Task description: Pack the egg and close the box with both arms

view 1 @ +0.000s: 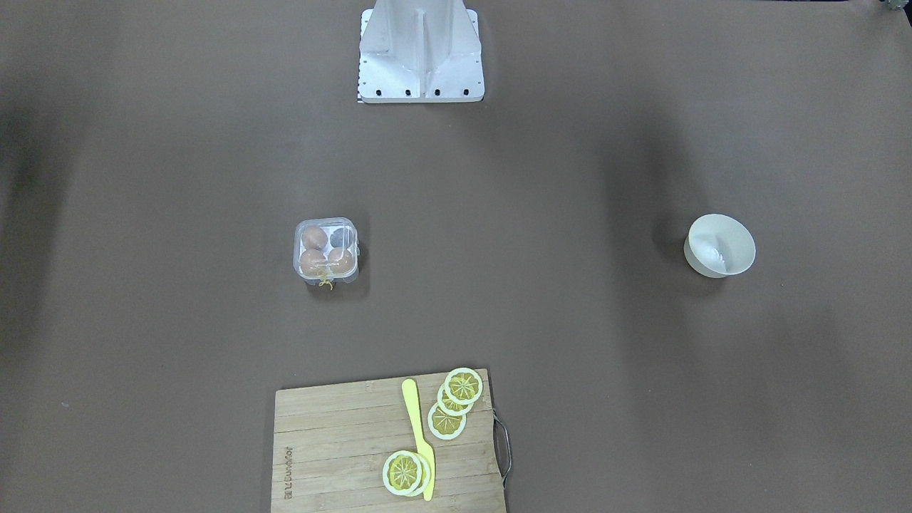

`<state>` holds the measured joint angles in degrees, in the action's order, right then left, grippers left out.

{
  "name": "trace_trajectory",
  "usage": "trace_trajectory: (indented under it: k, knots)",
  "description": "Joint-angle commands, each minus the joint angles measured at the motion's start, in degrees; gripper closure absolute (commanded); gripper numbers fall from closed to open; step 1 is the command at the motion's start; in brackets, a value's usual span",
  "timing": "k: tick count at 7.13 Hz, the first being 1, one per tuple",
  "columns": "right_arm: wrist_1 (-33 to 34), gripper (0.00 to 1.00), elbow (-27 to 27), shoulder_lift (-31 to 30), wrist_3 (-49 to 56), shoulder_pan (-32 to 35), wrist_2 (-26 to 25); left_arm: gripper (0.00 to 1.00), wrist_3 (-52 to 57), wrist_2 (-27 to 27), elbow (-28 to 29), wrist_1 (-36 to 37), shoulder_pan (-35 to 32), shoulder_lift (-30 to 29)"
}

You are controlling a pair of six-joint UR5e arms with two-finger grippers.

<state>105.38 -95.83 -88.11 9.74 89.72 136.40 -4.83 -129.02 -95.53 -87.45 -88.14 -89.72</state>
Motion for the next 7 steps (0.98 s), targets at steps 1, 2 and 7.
trace_trajectory:
  k: [1,2,7]
  knots:
    - [0.00,0.00,1.09,0.92,-0.16,0.19,0.53,0.02,0.00,0.00,-0.10,0.00,-0.11,0.07]
    - [0.00,0.00,1.09,0.92,-0.25,0.45,0.62,0.02,0.00,0.00,-0.18,0.00,-0.11,0.07]
    - [-0.09,0.00,1.09,1.18,-0.43,0.80,1.50,0.02,-0.09,-0.09,-0.18,0.00,-0.02,0.07]
